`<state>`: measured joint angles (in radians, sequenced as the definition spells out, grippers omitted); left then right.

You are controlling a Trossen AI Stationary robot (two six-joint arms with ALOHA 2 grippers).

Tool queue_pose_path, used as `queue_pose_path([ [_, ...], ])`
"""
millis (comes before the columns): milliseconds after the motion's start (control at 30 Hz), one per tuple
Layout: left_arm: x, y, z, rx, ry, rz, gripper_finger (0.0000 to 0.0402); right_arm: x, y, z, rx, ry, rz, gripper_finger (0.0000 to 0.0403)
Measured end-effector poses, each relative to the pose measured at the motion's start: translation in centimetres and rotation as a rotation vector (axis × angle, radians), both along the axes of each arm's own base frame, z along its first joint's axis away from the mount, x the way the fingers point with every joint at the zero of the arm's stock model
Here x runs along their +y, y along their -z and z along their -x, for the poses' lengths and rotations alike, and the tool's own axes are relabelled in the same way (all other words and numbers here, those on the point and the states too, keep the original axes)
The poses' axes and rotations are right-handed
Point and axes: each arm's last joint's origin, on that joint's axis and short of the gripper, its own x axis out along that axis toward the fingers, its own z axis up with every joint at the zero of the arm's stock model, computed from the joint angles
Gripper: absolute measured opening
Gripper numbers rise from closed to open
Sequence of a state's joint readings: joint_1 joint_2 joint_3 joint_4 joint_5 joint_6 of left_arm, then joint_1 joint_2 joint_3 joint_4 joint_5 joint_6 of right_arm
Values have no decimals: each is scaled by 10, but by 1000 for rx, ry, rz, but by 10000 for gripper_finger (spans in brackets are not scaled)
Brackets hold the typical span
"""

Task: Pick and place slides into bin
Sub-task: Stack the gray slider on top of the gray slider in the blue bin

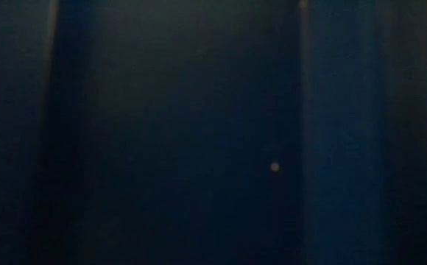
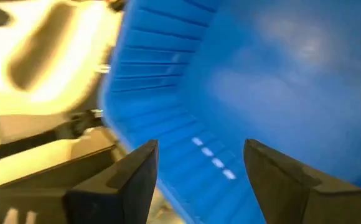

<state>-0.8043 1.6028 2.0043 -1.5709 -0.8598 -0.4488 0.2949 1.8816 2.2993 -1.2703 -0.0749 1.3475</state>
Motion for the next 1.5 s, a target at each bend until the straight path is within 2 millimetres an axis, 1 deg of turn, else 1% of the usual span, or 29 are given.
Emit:
queue_pose_path([
  [167,-2,15,-4,-11,-33,-105,0,-21,-7,-18,-119,17,-71,226],
  [333,-2,22,-5,-4,-35,-153,0,-39,-7,-29,-145,27,-129,246],
  [500,1,20,-6,-30,-50,-190,0,-49,6,-41,-94,48,-154,267],
  [567,3,20,-8,-20,-56,-187,0,-51,7,-45,-108,47,-173,270],
  [667,4,20,-8,-10,-49,-186,0,-51,8,-53,-140,50,-182,270],
  [733,4,20,-7,1,-30,-222,0,-49,10,-56,-143,48,-196,271],
  [800,4,20,-8,18,-17,-220,0,-48,12,-58,-140,49,-214,271],
  [1033,2,22,-7,61,7,-148,0,-41,17,-55,-85,31,-212,266],
  [1233,-9,23,2,95,70,-103,0,-39,25,-45,55,25,-220,264],
  [1367,-16,23,8,84,94,-106,0,-35,21,-48,-4,20,-229,264],
  [1500,-15,23,8,77,87,-114,0,-33,13,-55,-103,42,-243,264],
])
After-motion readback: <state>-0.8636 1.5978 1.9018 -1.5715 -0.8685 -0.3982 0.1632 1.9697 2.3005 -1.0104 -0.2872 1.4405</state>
